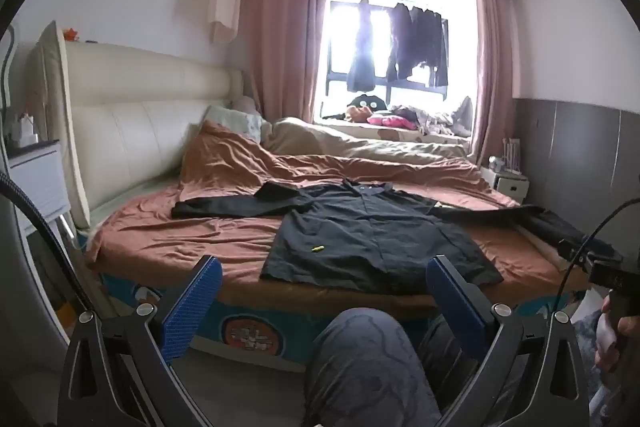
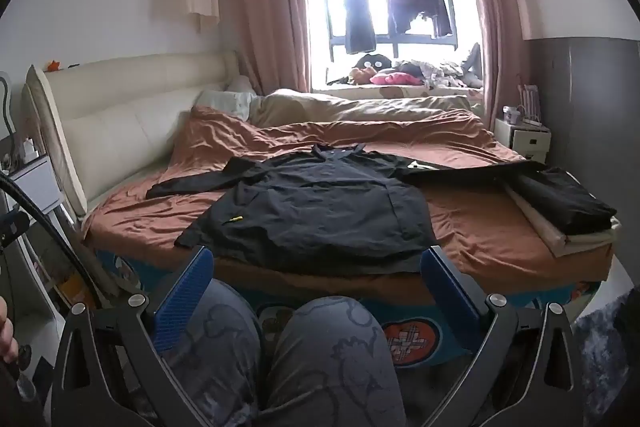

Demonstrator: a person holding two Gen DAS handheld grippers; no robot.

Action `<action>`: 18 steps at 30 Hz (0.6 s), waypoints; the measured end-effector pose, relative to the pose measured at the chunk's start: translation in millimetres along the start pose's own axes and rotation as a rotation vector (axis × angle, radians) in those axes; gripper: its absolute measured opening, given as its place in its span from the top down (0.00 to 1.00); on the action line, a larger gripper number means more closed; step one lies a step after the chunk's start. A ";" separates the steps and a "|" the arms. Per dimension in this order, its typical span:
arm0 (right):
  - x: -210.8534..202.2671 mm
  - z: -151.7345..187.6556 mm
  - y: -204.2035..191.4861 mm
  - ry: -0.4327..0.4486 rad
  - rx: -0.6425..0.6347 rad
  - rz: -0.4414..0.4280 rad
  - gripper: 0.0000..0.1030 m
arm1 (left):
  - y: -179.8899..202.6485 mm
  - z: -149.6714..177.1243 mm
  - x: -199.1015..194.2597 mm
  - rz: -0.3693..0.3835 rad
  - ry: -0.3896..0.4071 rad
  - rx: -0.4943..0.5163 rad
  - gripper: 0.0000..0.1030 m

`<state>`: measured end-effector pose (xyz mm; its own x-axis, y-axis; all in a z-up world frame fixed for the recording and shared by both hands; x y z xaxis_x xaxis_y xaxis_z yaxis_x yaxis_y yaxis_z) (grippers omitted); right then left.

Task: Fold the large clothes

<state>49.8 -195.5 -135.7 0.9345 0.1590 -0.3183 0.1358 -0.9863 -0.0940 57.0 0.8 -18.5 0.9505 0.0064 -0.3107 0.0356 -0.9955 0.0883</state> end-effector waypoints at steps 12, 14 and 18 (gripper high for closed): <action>-8.8 2.9 -0.3 0.029 0.011 0.008 0.00 | 13.2 6.4 -5.5 0.005 0.014 0.048 0.00; -12.4 2.3 -0.7 0.032 0.010 0.007 0.00 | 8.4 7.5 -11.5 0.013 0.016 0.028 0.01; -14.9 2.2 0.3 0.038 0.006 0.012 0.00 | 5.2 6.9 -12.8 0.013 0.020 0.015 0.01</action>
Point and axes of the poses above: each gripper's, at about its wrist camera, not at the fingertips, and x roughly the way its jaws point, y to its right, z to its underside, the point moved 6 cm from there along x, roughly the way its jaws point
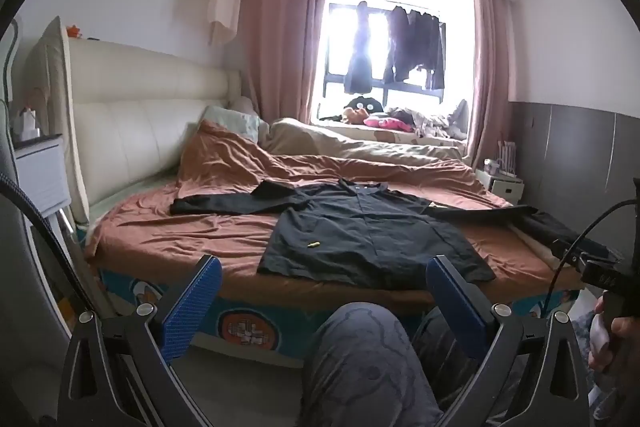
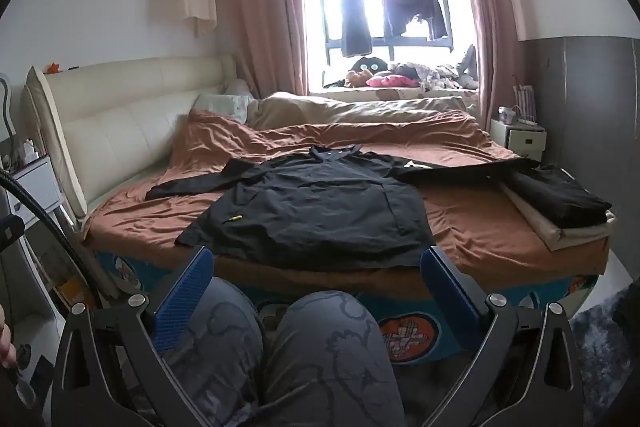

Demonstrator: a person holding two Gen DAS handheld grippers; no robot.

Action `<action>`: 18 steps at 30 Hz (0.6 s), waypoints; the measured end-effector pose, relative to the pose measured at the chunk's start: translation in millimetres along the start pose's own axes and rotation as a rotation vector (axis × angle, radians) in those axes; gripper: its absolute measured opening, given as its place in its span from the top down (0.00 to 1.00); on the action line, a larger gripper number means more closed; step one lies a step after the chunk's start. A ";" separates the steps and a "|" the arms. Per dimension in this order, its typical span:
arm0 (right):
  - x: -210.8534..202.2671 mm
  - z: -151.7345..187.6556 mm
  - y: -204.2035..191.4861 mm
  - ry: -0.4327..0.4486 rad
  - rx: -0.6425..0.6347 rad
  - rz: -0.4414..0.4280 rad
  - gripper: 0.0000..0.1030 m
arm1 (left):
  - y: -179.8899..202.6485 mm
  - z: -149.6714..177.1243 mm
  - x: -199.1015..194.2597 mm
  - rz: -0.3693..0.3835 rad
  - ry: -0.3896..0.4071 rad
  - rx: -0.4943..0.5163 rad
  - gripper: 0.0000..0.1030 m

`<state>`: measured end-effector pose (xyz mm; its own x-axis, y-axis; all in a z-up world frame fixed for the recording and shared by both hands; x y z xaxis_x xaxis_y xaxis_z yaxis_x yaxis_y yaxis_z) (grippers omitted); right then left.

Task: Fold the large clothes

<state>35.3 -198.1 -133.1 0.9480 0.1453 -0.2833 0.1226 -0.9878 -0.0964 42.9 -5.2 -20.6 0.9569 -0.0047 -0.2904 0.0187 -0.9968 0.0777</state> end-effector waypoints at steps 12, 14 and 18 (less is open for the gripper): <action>0.7 0.4 -1.0 0.000 -0.012 0.009 0.00 | -5.4 1.7 -4.4 0.013 0.013 -0.014 0.00; 0.0 0.6 -0.5 0.005 -0.013 0.011 0.00 | -5.1 1.7 -4.4 0.015 0.013 -0.014 0.01; -1.4 1.9 -1.2 0.006 -0.017 0.016 0.00 | -4.6 2.3 -4.9 0.021 0.015 -0.012 0.01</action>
Point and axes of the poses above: each gripper's, at about its wrist camera, not at the fingertips, and x roughly the way its jaws point, y to its right, z to its underside, the point moved 6 cm from there along x, roughly the way its jaws point
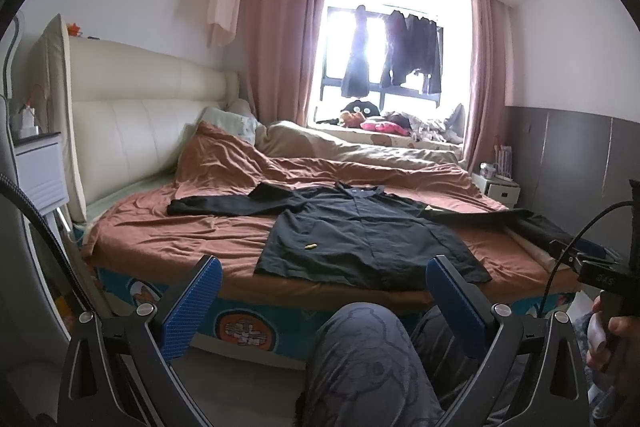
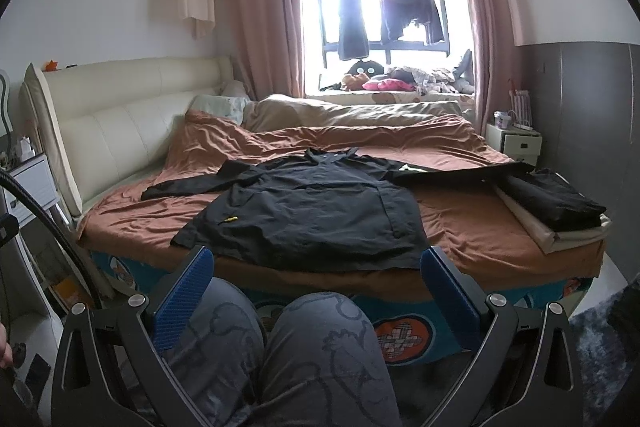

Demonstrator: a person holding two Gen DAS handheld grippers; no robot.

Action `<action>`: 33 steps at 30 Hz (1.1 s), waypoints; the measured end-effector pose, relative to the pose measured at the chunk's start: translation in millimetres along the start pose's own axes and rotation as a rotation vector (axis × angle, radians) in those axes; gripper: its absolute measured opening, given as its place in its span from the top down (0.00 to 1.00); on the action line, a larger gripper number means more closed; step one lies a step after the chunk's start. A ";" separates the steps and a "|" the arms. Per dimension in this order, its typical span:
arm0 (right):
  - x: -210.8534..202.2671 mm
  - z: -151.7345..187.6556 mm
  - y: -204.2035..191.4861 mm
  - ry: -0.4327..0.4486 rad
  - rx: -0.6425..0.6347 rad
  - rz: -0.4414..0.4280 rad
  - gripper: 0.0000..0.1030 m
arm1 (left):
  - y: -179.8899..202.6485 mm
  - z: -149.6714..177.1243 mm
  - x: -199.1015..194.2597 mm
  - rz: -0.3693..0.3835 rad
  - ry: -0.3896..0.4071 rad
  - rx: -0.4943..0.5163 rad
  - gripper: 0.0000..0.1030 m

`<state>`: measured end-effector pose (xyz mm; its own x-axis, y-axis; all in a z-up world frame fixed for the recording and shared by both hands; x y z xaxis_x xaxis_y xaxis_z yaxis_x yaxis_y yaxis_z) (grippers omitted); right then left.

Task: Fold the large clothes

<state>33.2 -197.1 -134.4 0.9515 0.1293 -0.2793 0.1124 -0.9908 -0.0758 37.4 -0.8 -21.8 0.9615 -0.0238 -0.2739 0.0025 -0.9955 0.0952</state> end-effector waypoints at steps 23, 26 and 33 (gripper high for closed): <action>-0.4 1.1 4.7 0.012 0.014 0.010 0.00 | 7.4 2.5 -2.3 0.022 -0.004 0.003 0.00; 0.5 2.8 4.9 0.010 0.014 0.011 0.00 | 7.7 1.0 -2.1 0.023 -0.003 0.003 0.01; -0.1 3.4 5.7 0.012 0.013 0.012 0.00 | 8.0 1.8 -3.1 0.028 0.007 0.003 0.01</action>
Point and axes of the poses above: each gripper's, at about its wrist camera, not at the fingertips, and x roughly the way its jaws point, y to its right, z to its underside, the point moved 6 cm from there along x, roughly the way its jaws point
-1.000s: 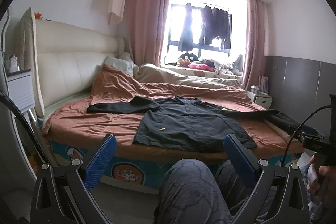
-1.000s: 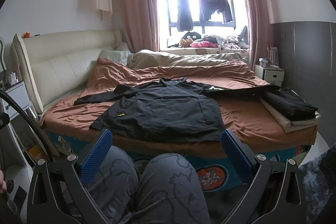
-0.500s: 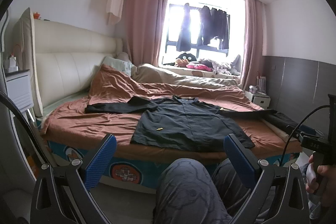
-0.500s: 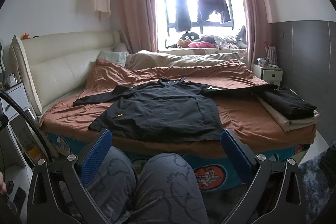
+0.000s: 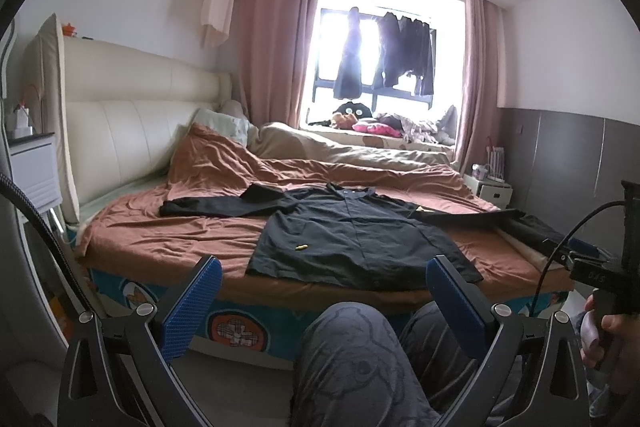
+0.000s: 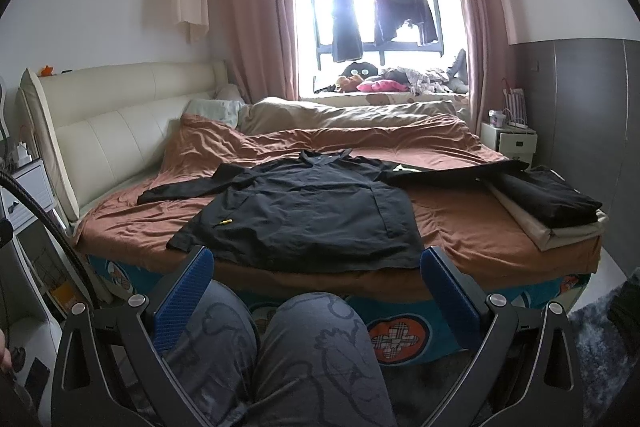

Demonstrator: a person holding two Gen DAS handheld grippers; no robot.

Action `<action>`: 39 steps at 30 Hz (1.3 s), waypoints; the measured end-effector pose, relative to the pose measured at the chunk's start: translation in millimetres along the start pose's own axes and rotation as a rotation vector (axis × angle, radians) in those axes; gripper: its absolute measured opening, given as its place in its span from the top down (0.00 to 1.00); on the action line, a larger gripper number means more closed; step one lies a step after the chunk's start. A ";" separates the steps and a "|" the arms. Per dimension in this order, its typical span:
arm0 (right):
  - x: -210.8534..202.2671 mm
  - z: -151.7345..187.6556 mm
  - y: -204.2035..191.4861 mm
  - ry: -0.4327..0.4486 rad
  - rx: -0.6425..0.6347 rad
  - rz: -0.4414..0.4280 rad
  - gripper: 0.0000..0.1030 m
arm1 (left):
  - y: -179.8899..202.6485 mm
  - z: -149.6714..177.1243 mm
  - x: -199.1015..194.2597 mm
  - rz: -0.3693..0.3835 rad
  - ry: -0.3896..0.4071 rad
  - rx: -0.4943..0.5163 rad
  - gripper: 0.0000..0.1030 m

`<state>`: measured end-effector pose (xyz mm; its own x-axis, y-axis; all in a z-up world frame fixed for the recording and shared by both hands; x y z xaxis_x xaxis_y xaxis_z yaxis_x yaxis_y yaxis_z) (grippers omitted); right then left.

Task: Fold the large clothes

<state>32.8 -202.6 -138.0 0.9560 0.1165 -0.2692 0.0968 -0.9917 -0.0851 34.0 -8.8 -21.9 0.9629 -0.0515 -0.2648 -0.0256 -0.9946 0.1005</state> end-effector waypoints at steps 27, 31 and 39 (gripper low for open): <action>17.5 -11.3 -5.1 0.005 -0.023 -0.011 0.00 | -15.3 -5.3 1.3 -0.021 0.022 -0.045 0.01; 33.0 -16.5 -8.1 -0.006 -0.033 -0.017 0.00 | -22.4 -8.4 12.2 -0.031 0.017 -0.053 0.01; 89.6 -32.8 -13.4 -0.047 -0.057 -0.038 0.00 | -42.9 -9.6 67.8 -0.053 -0.039 -0.093 0.01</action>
<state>126.2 -180.7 -129.6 0.9374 0.1554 -0.3116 0.1499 -0.9878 -0.0417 102.9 31.3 -35.0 0.9512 -0.0048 -0.3086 0.0515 -0.9834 0.1739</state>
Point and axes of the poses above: each gripper's, at about its wrist camera, not at the fingertips, and x roughly the way its jaws point, y to its right, z to its underside, the point moved 6 cm from there along x, roughly the way its jaws point
